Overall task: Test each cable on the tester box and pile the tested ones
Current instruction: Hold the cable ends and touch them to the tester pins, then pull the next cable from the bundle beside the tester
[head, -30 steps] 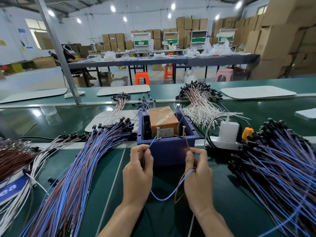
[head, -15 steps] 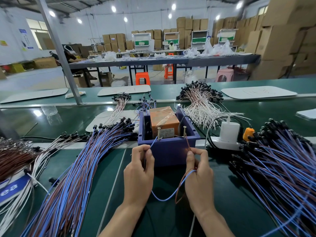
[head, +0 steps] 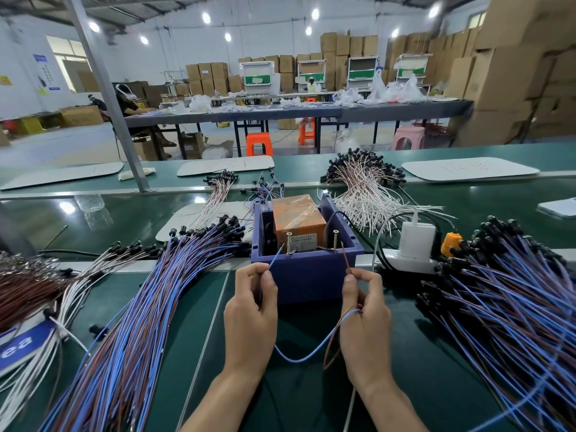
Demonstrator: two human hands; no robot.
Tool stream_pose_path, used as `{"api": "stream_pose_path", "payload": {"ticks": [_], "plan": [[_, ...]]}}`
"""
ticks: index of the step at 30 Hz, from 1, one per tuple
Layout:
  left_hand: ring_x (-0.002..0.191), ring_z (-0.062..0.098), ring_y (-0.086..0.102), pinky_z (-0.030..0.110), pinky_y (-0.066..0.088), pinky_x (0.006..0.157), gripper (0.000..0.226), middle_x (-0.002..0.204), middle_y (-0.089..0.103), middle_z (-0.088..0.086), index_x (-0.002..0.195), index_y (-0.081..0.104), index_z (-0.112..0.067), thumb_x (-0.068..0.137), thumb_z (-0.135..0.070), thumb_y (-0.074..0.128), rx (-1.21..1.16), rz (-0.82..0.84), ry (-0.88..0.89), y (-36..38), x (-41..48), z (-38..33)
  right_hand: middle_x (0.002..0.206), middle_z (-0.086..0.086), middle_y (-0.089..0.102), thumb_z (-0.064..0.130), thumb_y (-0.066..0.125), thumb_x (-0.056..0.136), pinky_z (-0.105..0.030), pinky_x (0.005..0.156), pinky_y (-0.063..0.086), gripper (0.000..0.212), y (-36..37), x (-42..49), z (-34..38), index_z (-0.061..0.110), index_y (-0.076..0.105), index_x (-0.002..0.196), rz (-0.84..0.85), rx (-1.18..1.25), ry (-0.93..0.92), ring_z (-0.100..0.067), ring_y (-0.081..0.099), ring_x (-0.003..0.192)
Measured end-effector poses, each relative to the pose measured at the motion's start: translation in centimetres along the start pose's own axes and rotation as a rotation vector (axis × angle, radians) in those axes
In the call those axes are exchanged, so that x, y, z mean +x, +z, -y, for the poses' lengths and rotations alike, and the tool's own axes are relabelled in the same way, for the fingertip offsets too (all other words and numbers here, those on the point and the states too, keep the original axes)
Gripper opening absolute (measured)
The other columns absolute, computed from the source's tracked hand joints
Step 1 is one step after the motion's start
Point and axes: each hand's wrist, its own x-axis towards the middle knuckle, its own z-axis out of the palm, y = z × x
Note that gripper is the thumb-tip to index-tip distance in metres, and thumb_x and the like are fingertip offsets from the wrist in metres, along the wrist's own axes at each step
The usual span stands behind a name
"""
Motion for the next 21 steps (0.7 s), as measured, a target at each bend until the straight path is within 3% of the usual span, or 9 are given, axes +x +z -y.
{"api": "stream_pose_path", "payload": {"ticks": [4, 11, 13, 15, 17, 20, 21], "plan": [[0.057, 0.015, 0.053, 0.033, 0.044, 0.05, 0.003, 0.074, 0.059, -0.005, 0.101, 0.049, -0.041, 0.1, -0.041, 0.046, -0.014, -0.014, -0.015, -0.2, -0.1, -0.3, 0.072, 0.022, 0.063, 0.037, 0.046, 0.105, -0.012, 0.047, 0.038, 0.012, -0.3, -0.1, 0.1, 0.042, 0.054, 0.098, -0.043, 0.068, 0.035, -0.002, 0.051, 0.053], [0.056, 0.014, 0.052, 0.026, 0.041, 0.049, 0.006, 0.071, 0.059, -0.006, 0.1, 0.051, -0.04, 0.099, -0.043, 0.045, -0.036, -0.048, -0.083, -1.6, -0.8, -1.0, 0.077, 0.008, 0.065, 0.038, 0.05, 0.103, -0.025, 0.053, 0.045, 0.012, -1.1, -0.9, 0.2, 0.044, 0.059, 0.099, -0.029, 0.092, 0.115, -0.007, 0.053, 0.057], [0.055, 0.012, 0.051, 0.019, 0.038, 0.049, 0.003, 0.072, 0.06, -0.009, 0.098, 0.05, -0.04, 0.1, -0.039, 0.047, -0.015, -0.072, -0.13, -2.1, -0.9, -0.8, 0.074, 0.009, 0.066, 0.045, 0.049, 0.101, -0.031, 0.058, 0.047, 0.014, -1.3, -1.3, 0.5, 0.048, 0.062, 0.102, 0.009, 0.031, 0.091, -0.007, 0.054, 0.059], [0.054, 0.008, 0.051, 0.017, 0.037, 0.049, 0.011, 0.074, 0.061, -0.015, 0.102, 0.051, -0.038, 0.102, -0.028, 0.049, -0.001, -0.097, -0.207, -2.5, -1.1, -0.4, 0.084, 0.012, 0.068, 0.055, 0.046, 0.096, -0.032, 0.067, 0.053, 0.022, -1.5, -1.8, 0.8, 0.05, 0.066, 0.106, 0.045, -0.042, 0.053, -0.005, 0.058, 0.068], [0.066, 0.004, 0.055, 0.017, 0.04, 0.057, 0.018, 0.082, 0.059, -0.018, 0.112, 0.049, -0.038, 0.103, -0.023, 0.047, 0.006, -0.124, -0.281, -3.0, -1.4, -0.5, 0.095, 0.013, 0.06, 0.053, 0.047, 0.094, -0.026, 0.07, 0.054, 0.028, -1.7, -2.2, 1.0, 0.045, 0.068, 0.11, 0.023, -0.153, -0.029, -0.005, 0.059, 0.074], [0.111, 0.006, 0.047, 0.026, 0.041, 0.087, 0.03, 0.114, 0.045, -0.013, 0.131, 0.049, -0.028, 0.102, -0.023, 0.045, 0.118, -0.183, -0.254, -4.1, -1.8, -1.5, 0.096, 0.009, 0.05, 0.024, 0.061, 0.098, -0.014, 0.048, 0.045, 0.021, -2.0, -2.7, 1.2, 0.029, 0.07, 0.115, -0.039, -0.375, -0.156, -0.006, 0.053, 0.058], [0.115, 0.011, 0.044, 0.031, 0.042, 0.089, 0.031, 0.115, 0.042, -0.012, 0.131, 0.053, -0.023, 0.101, -0.025, 0.044, 0.151, -0.177, -0.215, -4.4, -1.9, -2.1, 0.095, 0.008, 0.049, 0.015, 0.065, 0.095, -0.012, 0.044, 0.041, 0.024, -2.2, -2.9, 1.2, 0.027, 0.071, 0.115, -0.047, -0.447, -0.173, -0.004, 0.051, 0.055]]}}
